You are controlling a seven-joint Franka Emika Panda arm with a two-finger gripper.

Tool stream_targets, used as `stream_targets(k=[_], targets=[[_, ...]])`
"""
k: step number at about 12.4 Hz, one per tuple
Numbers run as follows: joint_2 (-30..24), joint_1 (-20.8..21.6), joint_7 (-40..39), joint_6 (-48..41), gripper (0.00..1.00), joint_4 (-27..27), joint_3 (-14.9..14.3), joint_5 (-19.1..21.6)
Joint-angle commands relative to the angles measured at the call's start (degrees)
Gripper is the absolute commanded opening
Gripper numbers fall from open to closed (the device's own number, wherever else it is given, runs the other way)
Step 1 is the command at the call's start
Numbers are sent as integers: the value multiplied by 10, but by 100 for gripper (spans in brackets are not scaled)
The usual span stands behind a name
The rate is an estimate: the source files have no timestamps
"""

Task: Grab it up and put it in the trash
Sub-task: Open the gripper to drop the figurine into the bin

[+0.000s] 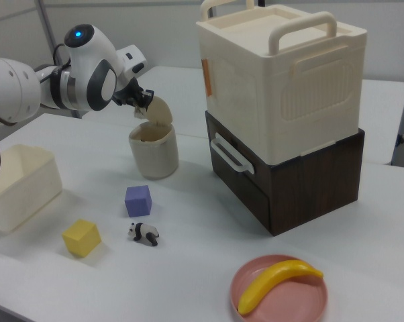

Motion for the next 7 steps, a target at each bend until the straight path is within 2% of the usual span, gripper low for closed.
stream_targets(k=[1, 3, 4, 6, 7], targets=[[16, 4, -18, 6, 11, 24, 9, 7], [14, 2, -18, 6, 63, 24, 9, 6], [14, 0, -19, 6, 78, 24, 9, 4], [11, -5, -48, 6, 100, 24, 8, -11], [11, -11, -65, 6, 100, 24, 8, -15]])
